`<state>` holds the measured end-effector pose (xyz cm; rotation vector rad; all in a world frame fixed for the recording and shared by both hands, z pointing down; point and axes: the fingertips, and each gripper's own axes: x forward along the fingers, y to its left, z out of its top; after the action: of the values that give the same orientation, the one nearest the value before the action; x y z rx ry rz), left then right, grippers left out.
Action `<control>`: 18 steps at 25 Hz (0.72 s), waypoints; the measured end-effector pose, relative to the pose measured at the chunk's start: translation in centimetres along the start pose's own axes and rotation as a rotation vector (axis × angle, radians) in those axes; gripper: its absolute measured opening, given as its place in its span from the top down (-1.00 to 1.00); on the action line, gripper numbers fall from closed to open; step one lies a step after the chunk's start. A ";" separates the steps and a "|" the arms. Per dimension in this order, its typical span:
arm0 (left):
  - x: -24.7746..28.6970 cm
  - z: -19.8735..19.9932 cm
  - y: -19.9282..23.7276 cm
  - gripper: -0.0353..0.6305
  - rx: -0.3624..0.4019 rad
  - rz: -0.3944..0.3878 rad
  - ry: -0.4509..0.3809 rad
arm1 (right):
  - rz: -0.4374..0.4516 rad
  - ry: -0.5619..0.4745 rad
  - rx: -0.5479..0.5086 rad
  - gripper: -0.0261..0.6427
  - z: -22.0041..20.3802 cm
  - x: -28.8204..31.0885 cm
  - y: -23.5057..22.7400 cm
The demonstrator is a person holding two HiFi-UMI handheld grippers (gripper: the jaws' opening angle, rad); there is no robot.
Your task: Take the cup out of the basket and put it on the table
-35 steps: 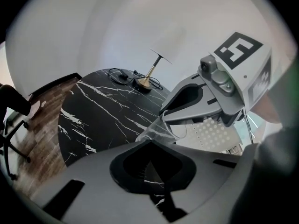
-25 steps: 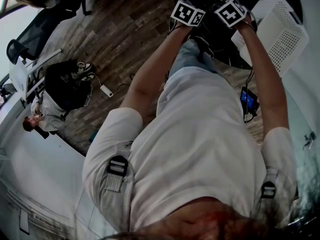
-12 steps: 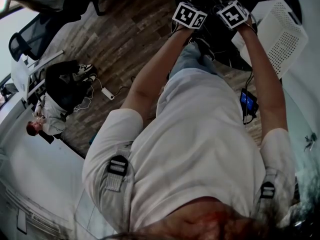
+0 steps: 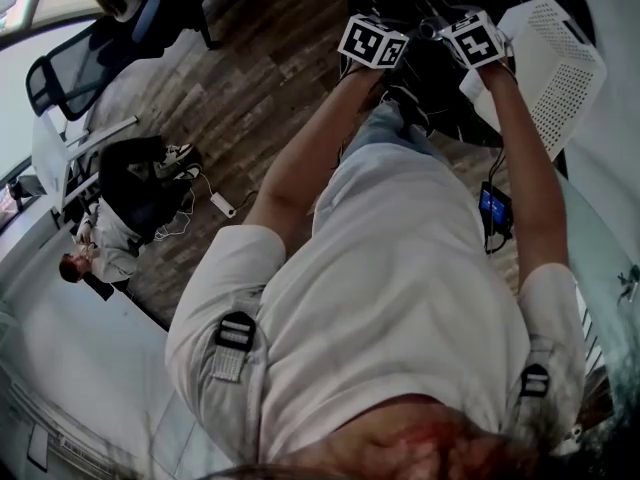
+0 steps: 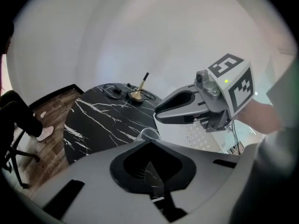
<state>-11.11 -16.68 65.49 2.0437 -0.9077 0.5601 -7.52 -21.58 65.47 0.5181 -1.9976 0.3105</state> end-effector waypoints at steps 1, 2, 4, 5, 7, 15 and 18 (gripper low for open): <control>-0.5 0.5 -0.4 0.88 0.006 0.000 -0.015 | -0.017 -0.039 0.010 0.74 0.6 -1.0 -0.3; -1.1 1.1 -0.8 0.88 0.014 0.002 -0.034 | -0.031 -0.084 0.028 0.74 1.1 -2.0 -0.6; -2.4 2.5 -1.9 0.88 0.033 0.003 -0.075 | -0.055 -0.198 0.082 0.74 2.2 -4.5 -1.0; -2.9 3.2 -2.5 0.88 0.042 0.000 -0.093 | -0.061 -0.262 0.114 0.75 2.7 -5.9 -1.0; -4.0 4.4 -4.1 0.88 0.059 -0.013 -0.134 | -0.069 -0.382 0.174 0.77 3.3 -8.8 -1.0; -6.5 7.3 -12.0 0.88 0.086 -0.089 -0.351 | -0.133 -0.694 0.341 0.89 0.0 -17.8 -0.1; -8.1 8.4 -15.2 0.88 0.130 -0.119 -0.447 | -0.149 -0.762 0.372 0.90 -1.1 -21.4 0.6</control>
<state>-4.11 -14.08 47.82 2.3739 -1.0146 0.0953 1.62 -15.73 47.03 1.1468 -2.6231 0.4386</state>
